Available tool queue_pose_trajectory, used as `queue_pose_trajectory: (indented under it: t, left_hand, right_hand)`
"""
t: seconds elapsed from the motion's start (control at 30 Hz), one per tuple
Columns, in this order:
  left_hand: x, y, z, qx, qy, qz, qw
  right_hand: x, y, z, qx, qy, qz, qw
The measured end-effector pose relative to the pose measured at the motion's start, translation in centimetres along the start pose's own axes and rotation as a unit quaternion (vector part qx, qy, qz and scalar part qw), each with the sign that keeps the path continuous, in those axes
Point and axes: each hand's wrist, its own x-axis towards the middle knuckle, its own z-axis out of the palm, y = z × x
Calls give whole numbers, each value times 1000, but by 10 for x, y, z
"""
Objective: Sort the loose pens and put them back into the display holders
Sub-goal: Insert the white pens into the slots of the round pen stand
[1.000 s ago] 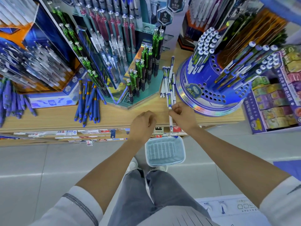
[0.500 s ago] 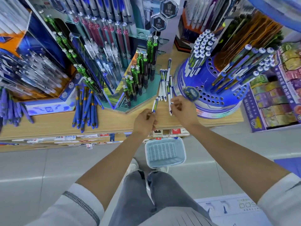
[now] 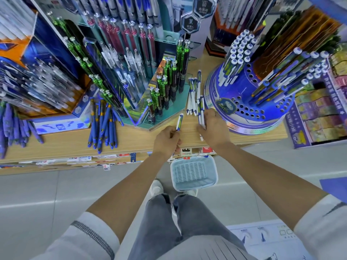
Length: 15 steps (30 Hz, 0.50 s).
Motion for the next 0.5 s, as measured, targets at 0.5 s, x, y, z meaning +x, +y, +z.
queue_pose_trajectory:
  t: [0.5]
  left_hand:
    - [3, 10, 9, -27, -32, -35, 999]
  right_hand:
    - [-15, 10, -17, 193, -133, 149, 961]
